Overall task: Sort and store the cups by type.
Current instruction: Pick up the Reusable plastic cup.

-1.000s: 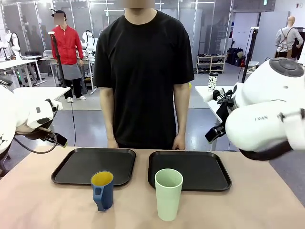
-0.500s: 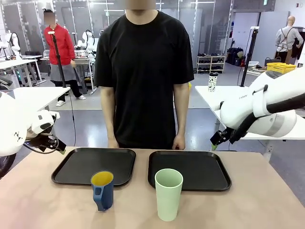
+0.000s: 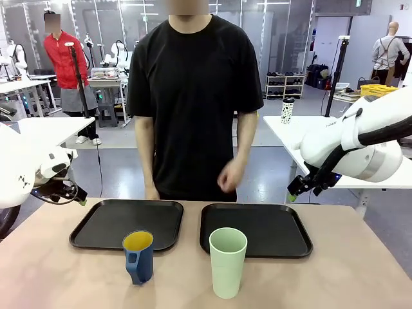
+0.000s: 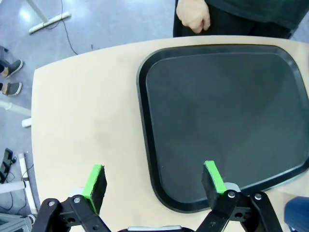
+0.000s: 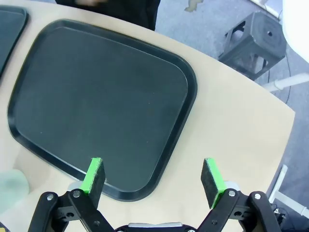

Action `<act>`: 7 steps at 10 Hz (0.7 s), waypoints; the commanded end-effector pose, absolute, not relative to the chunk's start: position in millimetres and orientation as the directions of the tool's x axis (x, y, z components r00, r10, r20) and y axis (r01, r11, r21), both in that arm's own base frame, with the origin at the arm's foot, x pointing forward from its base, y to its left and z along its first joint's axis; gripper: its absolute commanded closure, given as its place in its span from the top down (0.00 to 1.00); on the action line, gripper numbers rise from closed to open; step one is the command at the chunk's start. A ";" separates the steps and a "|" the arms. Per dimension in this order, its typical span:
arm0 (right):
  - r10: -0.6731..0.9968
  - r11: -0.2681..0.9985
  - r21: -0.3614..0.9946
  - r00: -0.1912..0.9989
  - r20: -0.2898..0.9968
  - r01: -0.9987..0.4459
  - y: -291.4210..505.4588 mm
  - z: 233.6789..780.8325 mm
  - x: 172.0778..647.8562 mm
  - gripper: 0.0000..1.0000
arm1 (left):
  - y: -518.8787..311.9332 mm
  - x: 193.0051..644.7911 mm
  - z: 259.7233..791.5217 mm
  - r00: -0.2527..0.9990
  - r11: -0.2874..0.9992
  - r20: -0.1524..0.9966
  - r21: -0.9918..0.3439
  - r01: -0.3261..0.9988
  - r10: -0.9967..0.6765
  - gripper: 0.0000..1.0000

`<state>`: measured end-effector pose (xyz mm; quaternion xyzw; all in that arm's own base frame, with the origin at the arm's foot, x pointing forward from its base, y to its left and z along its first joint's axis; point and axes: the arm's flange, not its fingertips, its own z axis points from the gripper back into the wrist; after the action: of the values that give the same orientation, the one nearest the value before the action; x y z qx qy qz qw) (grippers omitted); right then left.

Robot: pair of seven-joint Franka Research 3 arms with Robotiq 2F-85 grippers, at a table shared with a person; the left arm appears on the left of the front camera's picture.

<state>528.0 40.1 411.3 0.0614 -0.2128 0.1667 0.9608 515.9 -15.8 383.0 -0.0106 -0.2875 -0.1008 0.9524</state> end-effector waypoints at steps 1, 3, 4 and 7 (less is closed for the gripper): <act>0.296 0.936 0.045 0.852 0.433 -0.348 41.1 409.2 526.9 1.00 | -16.4 515.4 382.9 0.814 0.979 0.549 0.038 0.200 -0.188 1.00; 0.296 0.936 0.045 0.852 0.433 -0.348 41.1 409.2 526.9 1.00 | -16.4 515.4 382.9 0.814 0.979 0.549 0.038 0.200 -0.188 1.00; 0.296 0.936 0.045 0.852 0.433 -0.348 41.1 409.2 526.9 1.00 | -16.4 515.4 382.9 0.814 0.979 0.549 0.038 0.200 -0.188 1.00; 0.296 0.936 0.045 0.852 0.433 -0.348 41.1 409.2 526.9 1.00 | -16.4 515.4 382.9 0.814 0.979 0.549 0.038 0.200 -0.188 1.00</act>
<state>527.7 42.4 411.2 0.0610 -0.2126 0.1689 0.9605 515.8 -16.0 382.8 -0.0107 -0.2872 -0.1010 0.9525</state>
